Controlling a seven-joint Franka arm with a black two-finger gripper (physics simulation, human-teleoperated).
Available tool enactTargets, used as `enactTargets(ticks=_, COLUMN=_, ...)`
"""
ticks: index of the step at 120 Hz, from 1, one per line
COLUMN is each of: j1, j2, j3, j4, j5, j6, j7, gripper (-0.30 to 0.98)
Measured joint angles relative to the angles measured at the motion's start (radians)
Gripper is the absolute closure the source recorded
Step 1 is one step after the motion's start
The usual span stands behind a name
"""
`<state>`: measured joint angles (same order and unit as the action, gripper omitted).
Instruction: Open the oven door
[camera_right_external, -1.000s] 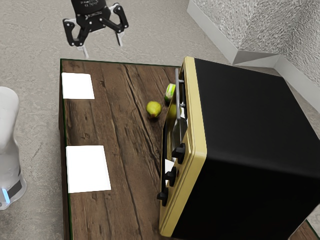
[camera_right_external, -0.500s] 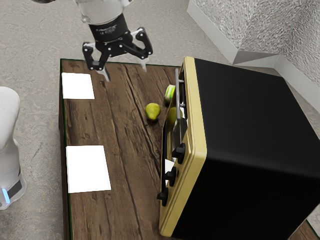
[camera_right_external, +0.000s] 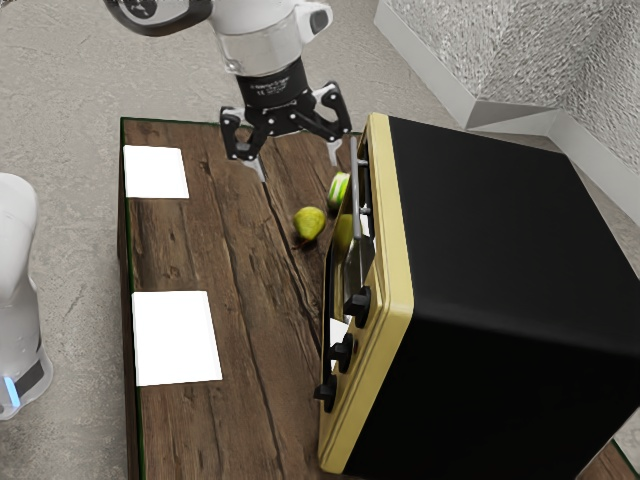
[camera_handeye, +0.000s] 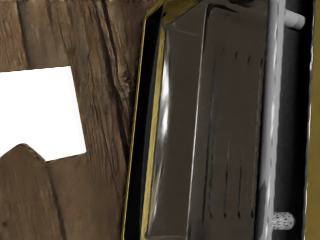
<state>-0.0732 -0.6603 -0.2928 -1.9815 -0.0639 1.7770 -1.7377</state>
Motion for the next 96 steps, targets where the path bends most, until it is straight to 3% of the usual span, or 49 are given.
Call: enactTargets(ticks=96, j1=0.096, j2=0.087, j3=0.008, j4=0.001, j5=-0.03, j6=0.068, j7=0.119, gripper=0.0)
